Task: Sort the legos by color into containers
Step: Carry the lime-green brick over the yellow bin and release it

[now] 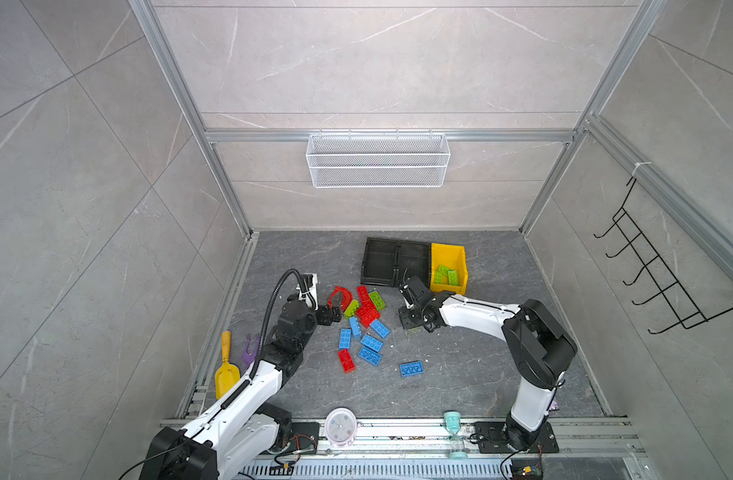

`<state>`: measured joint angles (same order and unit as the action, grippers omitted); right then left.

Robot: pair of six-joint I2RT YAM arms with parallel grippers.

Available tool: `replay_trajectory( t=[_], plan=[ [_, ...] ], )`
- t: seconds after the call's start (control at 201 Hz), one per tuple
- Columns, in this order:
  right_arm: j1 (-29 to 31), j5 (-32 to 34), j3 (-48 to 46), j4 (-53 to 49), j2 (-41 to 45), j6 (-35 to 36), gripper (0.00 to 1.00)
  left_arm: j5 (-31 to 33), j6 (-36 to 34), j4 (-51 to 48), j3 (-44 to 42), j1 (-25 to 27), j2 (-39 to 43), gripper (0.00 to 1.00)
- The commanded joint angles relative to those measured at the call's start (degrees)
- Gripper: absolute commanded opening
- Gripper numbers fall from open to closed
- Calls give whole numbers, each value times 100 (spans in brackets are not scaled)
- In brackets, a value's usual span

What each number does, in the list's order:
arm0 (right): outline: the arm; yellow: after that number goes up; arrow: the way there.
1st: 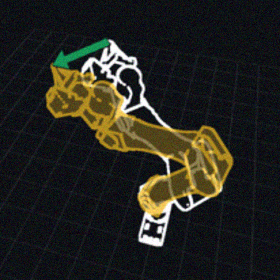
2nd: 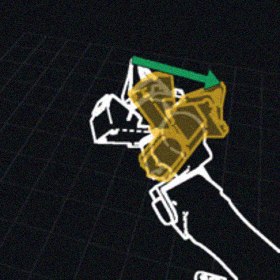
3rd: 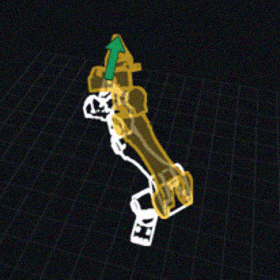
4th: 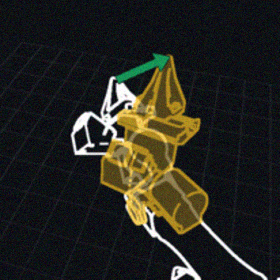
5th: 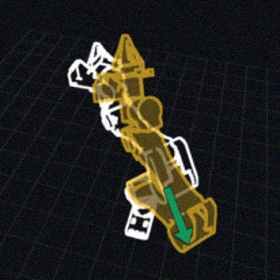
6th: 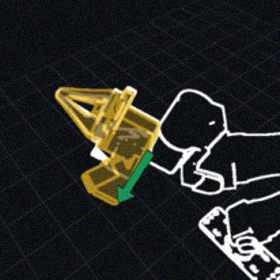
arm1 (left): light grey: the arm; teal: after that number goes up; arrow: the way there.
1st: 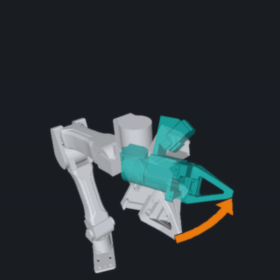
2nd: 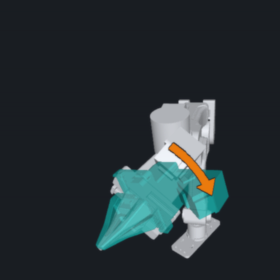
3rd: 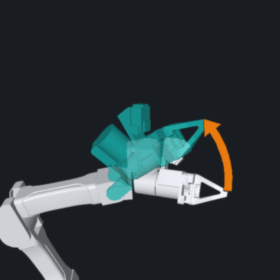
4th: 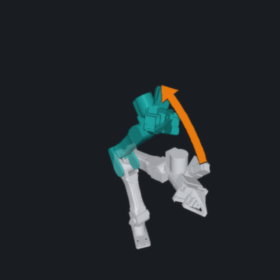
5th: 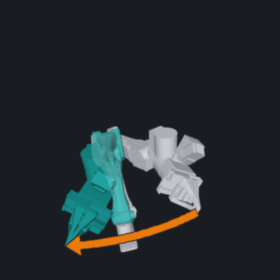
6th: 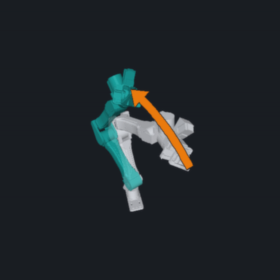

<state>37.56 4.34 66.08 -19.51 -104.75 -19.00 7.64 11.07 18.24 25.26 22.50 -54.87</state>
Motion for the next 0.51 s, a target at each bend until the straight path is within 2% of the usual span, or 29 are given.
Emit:
replay_trajectory(
  t=[0.0, 0.239, 0.503],
  plan=[
    [-303, -425, 446, -280, 386, 338, 21, 94, -106, 120, 14, -9, 12, 100],
    [-1279, -892, 1145, -390, 374, 644, 21, 51, -75, 102, 45, -9, -9, 100],
    [-2059, -926, 2239, -615, -450, 819, 21, 51, -105, 113, 69, -9, -81, 100]
  ],
)
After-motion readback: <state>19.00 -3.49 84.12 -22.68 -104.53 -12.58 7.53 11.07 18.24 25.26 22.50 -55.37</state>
